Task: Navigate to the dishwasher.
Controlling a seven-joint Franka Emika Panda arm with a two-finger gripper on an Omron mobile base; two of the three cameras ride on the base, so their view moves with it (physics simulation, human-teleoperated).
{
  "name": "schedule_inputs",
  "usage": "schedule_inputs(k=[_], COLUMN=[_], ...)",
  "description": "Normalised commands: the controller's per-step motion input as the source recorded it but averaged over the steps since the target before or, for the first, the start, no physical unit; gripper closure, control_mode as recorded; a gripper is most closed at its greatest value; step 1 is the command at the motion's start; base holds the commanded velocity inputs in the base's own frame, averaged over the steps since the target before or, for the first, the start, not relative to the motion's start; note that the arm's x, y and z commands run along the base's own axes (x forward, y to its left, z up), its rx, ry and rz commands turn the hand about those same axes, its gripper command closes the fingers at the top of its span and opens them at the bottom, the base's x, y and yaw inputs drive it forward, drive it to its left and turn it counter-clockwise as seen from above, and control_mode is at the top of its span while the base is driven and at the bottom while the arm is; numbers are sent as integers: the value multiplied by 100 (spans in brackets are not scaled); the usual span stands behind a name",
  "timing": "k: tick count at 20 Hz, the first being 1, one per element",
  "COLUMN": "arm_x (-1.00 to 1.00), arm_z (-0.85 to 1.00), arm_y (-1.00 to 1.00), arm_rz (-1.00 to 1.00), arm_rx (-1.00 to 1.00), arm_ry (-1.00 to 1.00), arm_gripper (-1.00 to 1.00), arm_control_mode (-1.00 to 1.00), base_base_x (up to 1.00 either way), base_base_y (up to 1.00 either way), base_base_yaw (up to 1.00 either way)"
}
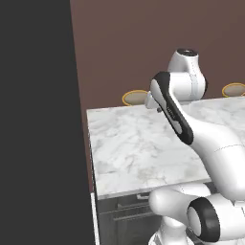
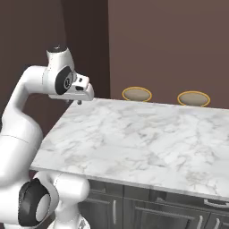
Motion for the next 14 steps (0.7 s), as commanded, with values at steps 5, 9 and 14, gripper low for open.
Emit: schedule_inputs(k=[5, 9, 14], arm_x=[-54, -50, 0], arm_z=[-1, 0, 0], arm_y=[0, -1, 0], arm_rz=[0, -10, 0], arm_rx=[0, 1, 0], arm_ry=[-3, -9, 0], arm_gripper=[-100, -100, -100], arm_control_mode=[-100, 100, 100], base_base_x=[0, -50, -46], base_base_y=[0, -1, -2], base_base_yaw=[0, -28, -81])
